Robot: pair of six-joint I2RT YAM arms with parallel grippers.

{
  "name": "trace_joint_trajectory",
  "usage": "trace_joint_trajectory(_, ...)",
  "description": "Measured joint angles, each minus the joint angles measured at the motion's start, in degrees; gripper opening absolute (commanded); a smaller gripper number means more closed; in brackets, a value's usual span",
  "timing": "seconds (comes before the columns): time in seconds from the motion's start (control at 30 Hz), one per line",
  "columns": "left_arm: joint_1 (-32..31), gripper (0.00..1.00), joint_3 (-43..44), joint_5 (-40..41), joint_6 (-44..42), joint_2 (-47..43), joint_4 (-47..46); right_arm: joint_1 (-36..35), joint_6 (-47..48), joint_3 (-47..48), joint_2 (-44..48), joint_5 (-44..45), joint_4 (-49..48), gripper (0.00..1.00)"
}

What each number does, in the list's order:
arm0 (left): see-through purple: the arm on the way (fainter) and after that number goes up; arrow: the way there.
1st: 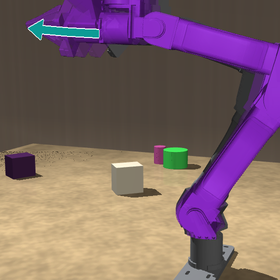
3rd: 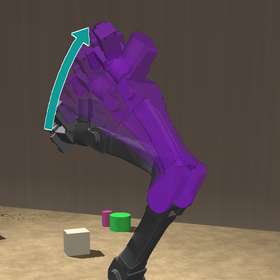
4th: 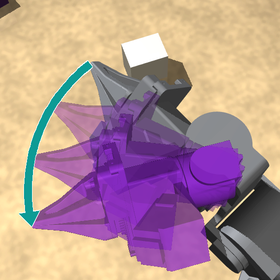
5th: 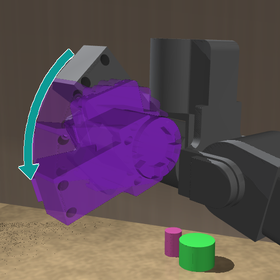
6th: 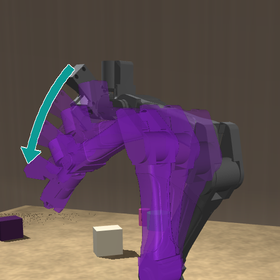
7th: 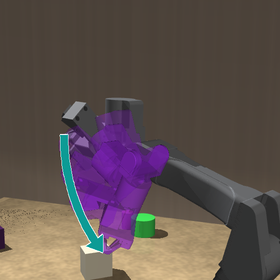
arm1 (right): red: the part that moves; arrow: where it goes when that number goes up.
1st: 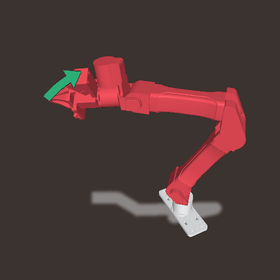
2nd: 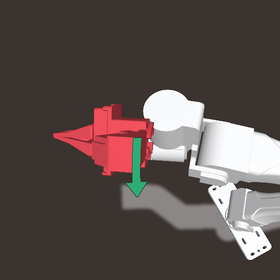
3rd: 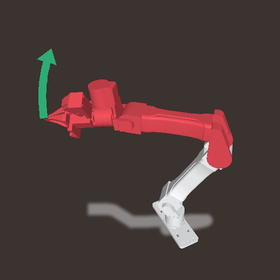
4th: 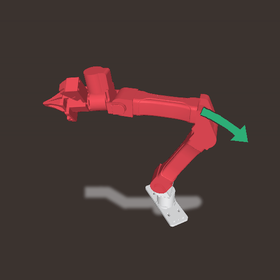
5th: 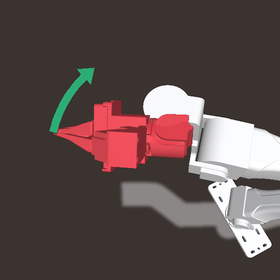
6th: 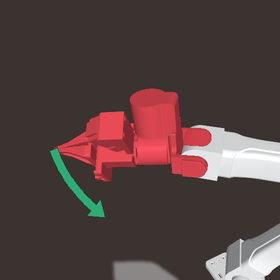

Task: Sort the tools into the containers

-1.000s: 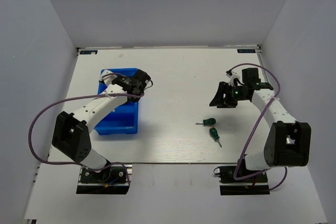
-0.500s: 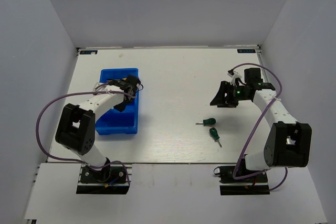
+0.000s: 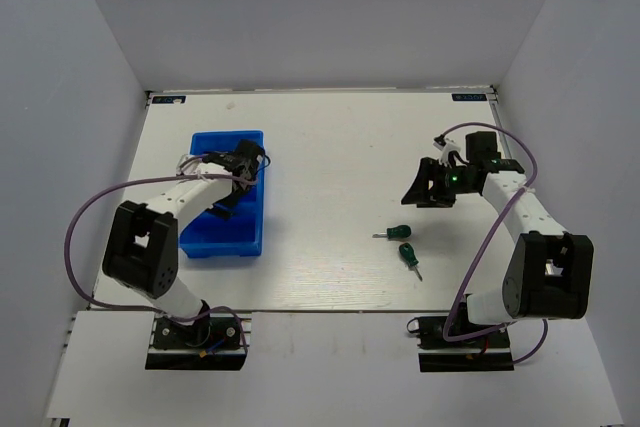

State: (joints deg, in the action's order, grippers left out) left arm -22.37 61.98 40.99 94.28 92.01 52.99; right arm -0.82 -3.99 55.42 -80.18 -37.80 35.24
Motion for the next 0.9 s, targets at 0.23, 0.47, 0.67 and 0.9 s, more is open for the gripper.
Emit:
trace_joint_trajectory(0.23, -1.8, 0.55, 0.0, -5.3, -25.2, -6.7, -12.2, -1.3, 5.5, 0.6, -0.3, 8.3, 3.3, 0.69)
trace_joint_trajectory(0.47, -3.7, 0.2, -2.3, -21.6, -58.2, -15.3, -29.0, -6.0, 24.4, 0.1, -1.2, 10.2, 4.7, 0.69)
trace_joint_trajectory(0.67, -3.8, 1.0, -8.1, -40.5, -74.8, -25.7, -37.0, -6.8, 54.1, -4.1, -1.2, 5.3, 5.2, 0.6)
trace_joint_trajectory(0.9, -3.7, 1.0, -12.5, -48.5, -80.9, -31.7, -38.2, -6.7, 81.7, -1.5, -7.2, 1.5, 10.3, 0.61)
